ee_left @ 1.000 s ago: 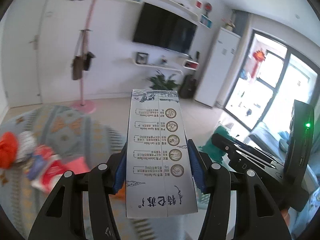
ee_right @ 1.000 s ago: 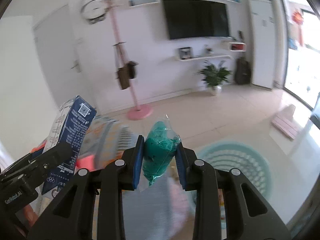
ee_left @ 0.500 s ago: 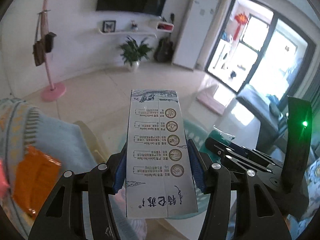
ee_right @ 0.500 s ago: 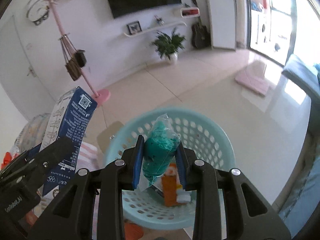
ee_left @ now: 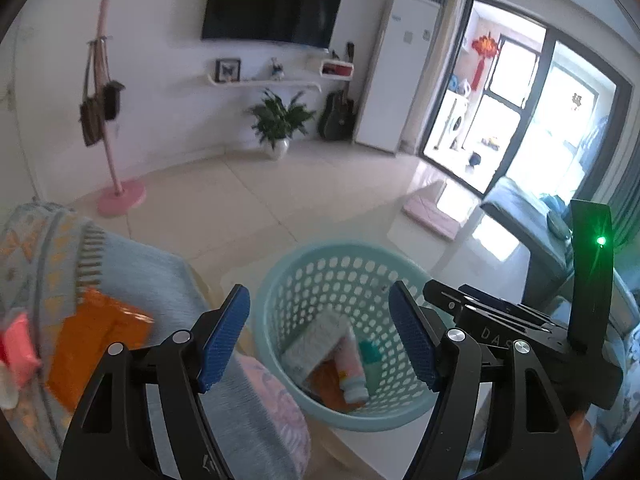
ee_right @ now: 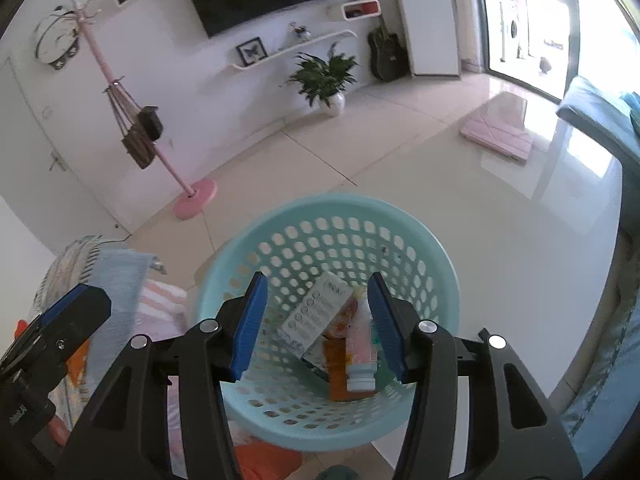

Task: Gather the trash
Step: 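Grasp the red plastic bag with the left tool while the right tool grasps the orange snack bag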

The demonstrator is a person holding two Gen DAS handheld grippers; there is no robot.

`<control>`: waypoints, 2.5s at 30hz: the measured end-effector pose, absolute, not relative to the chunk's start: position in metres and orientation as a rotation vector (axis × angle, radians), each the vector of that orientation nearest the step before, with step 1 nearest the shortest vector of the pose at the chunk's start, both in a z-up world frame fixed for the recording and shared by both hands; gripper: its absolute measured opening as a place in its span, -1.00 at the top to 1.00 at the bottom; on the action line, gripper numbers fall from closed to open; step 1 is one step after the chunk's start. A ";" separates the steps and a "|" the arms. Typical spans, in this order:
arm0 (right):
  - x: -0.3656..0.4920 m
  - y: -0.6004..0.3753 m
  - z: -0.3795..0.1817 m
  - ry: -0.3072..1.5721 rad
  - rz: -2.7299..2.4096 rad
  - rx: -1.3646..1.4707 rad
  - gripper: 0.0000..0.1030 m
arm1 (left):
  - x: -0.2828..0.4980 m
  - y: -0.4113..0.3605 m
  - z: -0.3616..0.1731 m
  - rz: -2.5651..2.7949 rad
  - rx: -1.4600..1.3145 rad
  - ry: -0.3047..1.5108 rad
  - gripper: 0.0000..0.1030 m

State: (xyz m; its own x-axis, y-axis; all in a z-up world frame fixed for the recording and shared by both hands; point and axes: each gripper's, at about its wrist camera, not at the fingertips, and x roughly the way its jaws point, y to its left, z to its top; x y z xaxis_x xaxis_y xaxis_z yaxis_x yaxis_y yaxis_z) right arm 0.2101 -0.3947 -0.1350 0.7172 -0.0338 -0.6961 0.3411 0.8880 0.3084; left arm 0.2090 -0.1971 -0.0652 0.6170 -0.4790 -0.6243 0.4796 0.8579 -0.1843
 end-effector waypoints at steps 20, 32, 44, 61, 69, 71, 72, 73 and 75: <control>0.206 -0.186 -0.061 0.608 0.153 0.221 0.05 | 0.145 0.053 0.008 -0.173 -0.206 0.494 -0.53; 0.216 -0.084 -0.101 0.624 0.234 0.088 0.09 | 0.170 0.201 -0.009 0.084 -0.224 0.551 -0.73; 0.219 -0.072 -0.108 0.640 0.224 0.025 0.08 | 0.226 0.225 -0.063 0.064 -0.210 0.709 -0.85; 0.223 -0.115 -0.117 0.729 0.168 0.183 0.08 | 0.213 0.248 -0.068 0.134 -0.293 0.659 -0.01; 0.245 -0.127 -0.130 0.860 0.157 0.219 -0.17 | 0.205 0.248 -0.065 0.119 -0.319 0.614 0.14; 0.253 -0.127 -0.133 0.870 0.146 0.229 -0.17 | 0.204 0.248 -0.064 0.115 -0.315 0.609 0.15; 0.258 -0.125 -0.133 0.869 0.140 0.219 -0.17 | 0.205 0.246 -0.063 0.110 -0.314 0.609 0.15; 0.262 -0.124 -0.133 0.871 0.135 0.211 -0.17 | 0.203 0.246 -0.064 0.108 -0.312 0.609 0.15; 0.272 -0.119 -0.132 0.879 0.115 0.190 -0.18 | 0.203 0.246 -0.063 0.110 -0.312 0.607 0.15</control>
